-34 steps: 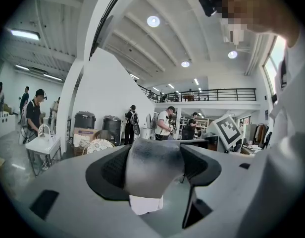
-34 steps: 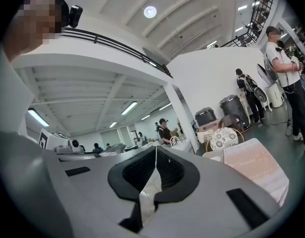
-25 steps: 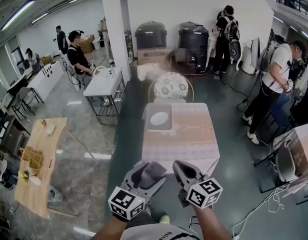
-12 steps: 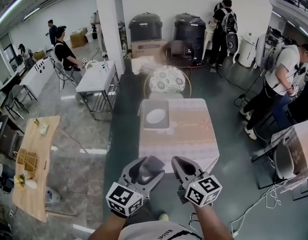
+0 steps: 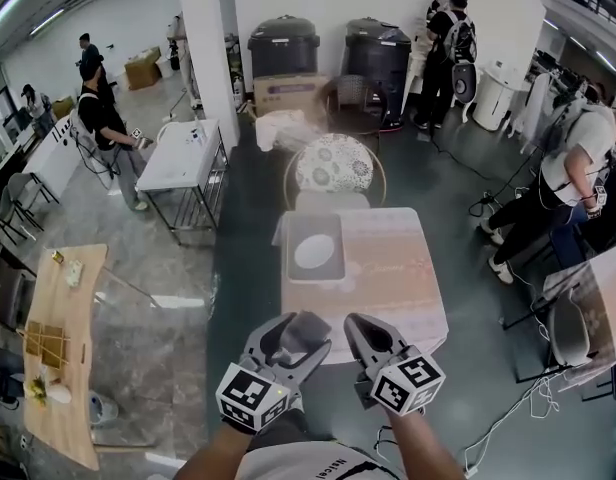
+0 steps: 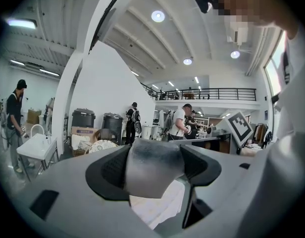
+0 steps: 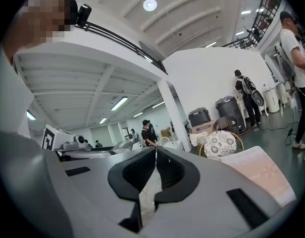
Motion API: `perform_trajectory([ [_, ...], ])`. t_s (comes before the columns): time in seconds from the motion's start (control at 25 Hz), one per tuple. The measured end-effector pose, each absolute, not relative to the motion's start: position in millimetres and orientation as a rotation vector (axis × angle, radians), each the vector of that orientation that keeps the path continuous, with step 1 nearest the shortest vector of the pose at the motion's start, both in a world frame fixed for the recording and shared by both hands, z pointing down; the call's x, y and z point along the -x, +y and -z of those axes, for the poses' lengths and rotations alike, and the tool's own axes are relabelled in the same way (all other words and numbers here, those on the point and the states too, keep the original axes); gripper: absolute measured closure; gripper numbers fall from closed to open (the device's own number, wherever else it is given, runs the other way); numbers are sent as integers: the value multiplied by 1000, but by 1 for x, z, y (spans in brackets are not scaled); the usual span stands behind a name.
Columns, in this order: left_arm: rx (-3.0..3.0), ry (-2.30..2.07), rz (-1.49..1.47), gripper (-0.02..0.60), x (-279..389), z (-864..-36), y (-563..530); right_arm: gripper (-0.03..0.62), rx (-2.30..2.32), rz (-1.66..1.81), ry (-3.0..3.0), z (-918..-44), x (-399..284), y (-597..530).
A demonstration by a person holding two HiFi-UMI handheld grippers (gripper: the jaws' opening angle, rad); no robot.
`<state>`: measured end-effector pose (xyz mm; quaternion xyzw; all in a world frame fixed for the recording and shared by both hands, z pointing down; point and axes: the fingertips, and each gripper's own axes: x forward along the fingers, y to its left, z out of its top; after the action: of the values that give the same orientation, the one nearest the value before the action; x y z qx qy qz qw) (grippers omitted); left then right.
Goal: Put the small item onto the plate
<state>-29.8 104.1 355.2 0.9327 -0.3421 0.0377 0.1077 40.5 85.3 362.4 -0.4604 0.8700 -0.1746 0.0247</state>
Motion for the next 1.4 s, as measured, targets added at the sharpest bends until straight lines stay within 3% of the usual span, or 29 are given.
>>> perform_trajectory([
  [0.76,-2727,-900,-228,270,12,-419,-74,577,1509,654,2590,-392,-59,-75],
  [1.4,-2591,-951,-361,270,-21,-558,-222,577,1373,890,2695,-514,-80,-236],
])
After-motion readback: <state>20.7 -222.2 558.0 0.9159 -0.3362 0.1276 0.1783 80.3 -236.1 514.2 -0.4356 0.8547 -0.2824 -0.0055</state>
